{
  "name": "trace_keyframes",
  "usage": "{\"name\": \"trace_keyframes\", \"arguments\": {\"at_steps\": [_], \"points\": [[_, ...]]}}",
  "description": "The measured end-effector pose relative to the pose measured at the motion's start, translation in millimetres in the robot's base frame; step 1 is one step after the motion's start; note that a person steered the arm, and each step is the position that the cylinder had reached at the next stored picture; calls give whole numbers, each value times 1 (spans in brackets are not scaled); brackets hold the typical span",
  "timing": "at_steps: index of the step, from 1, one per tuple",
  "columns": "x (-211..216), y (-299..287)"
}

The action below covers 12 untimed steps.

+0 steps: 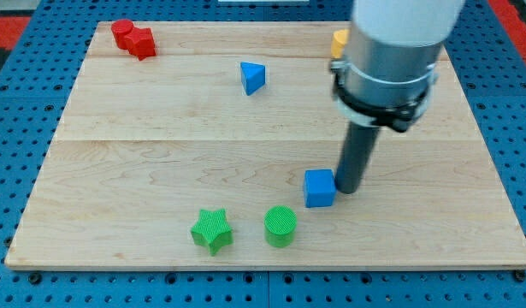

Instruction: Slide the blue triangle to the top side of the blue cube

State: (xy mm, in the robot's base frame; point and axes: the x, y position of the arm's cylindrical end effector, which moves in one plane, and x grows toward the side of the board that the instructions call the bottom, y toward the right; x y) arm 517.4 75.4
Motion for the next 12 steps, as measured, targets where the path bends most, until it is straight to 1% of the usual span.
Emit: {"name": "trace_keyframes", "arguments": {"at_steps": [1, 2, 3, 4, 5, 6, 7, 8, 9, 10, 11, 12], "points": [[-9, -63], [-49, -3], [-112, 60], [-183, 39], [-253, -23], [-230, -144], [-208, -145], [-248, -132], [-177, -102], [-117, -102], [-194, -90], [-182, -61]]}}
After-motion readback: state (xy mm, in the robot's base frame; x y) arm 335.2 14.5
